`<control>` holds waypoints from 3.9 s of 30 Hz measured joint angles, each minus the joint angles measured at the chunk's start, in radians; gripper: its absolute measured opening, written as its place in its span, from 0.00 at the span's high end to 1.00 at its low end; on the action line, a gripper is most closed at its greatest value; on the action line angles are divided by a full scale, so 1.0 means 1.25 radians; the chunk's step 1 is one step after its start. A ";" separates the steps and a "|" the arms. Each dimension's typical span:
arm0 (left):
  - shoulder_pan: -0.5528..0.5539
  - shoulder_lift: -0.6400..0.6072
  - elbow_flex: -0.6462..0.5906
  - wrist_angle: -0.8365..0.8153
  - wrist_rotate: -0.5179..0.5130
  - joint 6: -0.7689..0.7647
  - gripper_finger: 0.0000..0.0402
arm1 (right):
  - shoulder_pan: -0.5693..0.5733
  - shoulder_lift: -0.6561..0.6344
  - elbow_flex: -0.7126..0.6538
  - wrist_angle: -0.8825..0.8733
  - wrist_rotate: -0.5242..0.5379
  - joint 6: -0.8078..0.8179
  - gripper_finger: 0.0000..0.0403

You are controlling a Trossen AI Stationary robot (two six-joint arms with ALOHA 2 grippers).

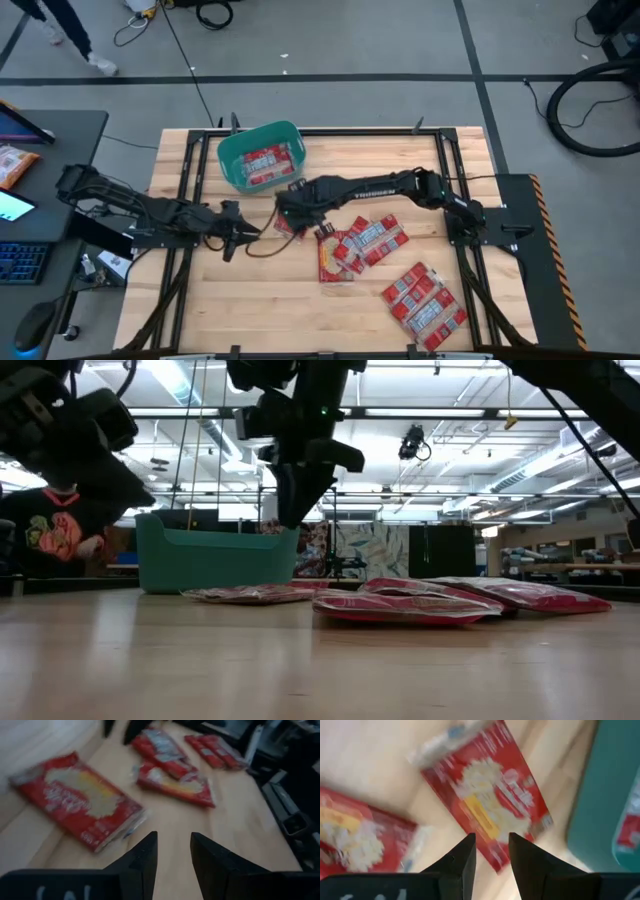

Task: Sort popcorn bags into baskets
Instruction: Put the popcorn bag into the green bin

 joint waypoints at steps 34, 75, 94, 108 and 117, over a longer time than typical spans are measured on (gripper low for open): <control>0.057 0.366 0.004 0.358 -0.159 -0.004 0.70 | 0.017 -0.285 -0.660 0.535 0.079 0.059 0.59; 0.130 0.701 0.108 0.356 -0.079 0.011 0.70 | 0.025 -0.131 -0.597 0.757 0.111 -0.267 0.80; -0.114 0.476 0.108 0.330 -0.307 0.116 0.70 | 0.055 -0.244 -0.597 0.629 0.336 -0.157 0.92; -0.251 0.369 0.108 0.291 -0.426 0.160 0.70 | 0.029 -0.303 -0.504 0.629 0.405 -0.114 0.92; -0.274 0.237 0.108 0.259 -0.441 0.240 0.70 | -0.022 -0.174 -0.313 0.621 0.362 -0.182 0.92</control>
